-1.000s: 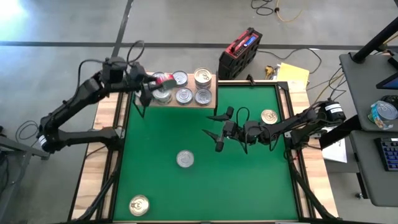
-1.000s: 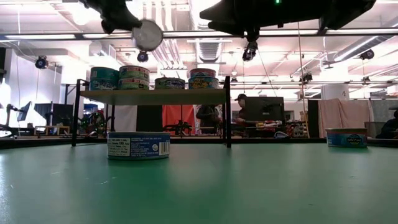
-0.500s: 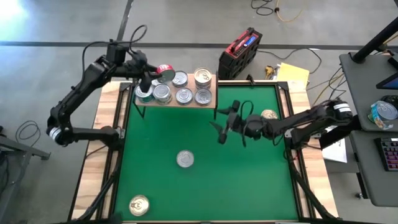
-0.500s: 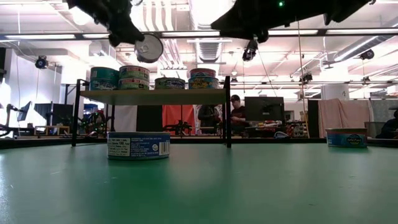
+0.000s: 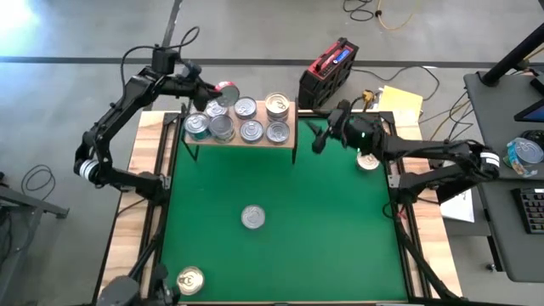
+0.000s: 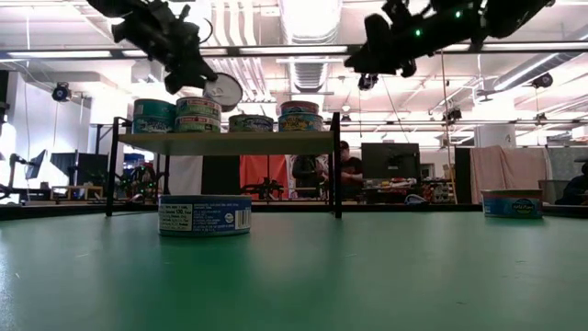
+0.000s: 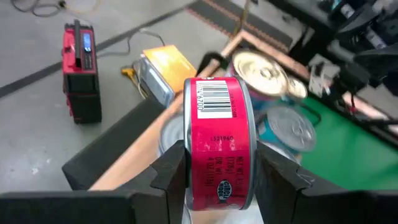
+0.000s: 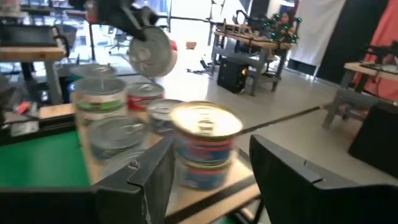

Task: Stack canned seafood by type on shelf
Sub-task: Stack the red tuna can on top of the red tuna can on the shelf

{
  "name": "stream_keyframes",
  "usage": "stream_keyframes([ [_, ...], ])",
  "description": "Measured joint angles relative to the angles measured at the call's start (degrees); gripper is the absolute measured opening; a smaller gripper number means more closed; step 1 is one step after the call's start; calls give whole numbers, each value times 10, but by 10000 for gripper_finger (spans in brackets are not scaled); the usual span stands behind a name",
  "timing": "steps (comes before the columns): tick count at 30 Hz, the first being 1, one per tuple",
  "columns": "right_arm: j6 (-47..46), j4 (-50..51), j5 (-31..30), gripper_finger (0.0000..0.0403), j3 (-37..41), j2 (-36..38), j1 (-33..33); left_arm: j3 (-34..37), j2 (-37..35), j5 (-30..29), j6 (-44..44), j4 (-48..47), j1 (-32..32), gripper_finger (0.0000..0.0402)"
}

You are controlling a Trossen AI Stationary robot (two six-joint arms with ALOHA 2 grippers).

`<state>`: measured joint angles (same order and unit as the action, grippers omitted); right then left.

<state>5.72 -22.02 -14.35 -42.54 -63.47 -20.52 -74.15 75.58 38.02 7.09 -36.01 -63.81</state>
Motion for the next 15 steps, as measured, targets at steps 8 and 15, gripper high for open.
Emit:
stream_keyframes([
  [8,-169,-5,132,169,-44,-3,-143,-2,-13,2,-153,73,-16,126],
  [15,-320,55,174,148,-115,-3,-194,-36,-23,0,-236,5,-25,126],
])
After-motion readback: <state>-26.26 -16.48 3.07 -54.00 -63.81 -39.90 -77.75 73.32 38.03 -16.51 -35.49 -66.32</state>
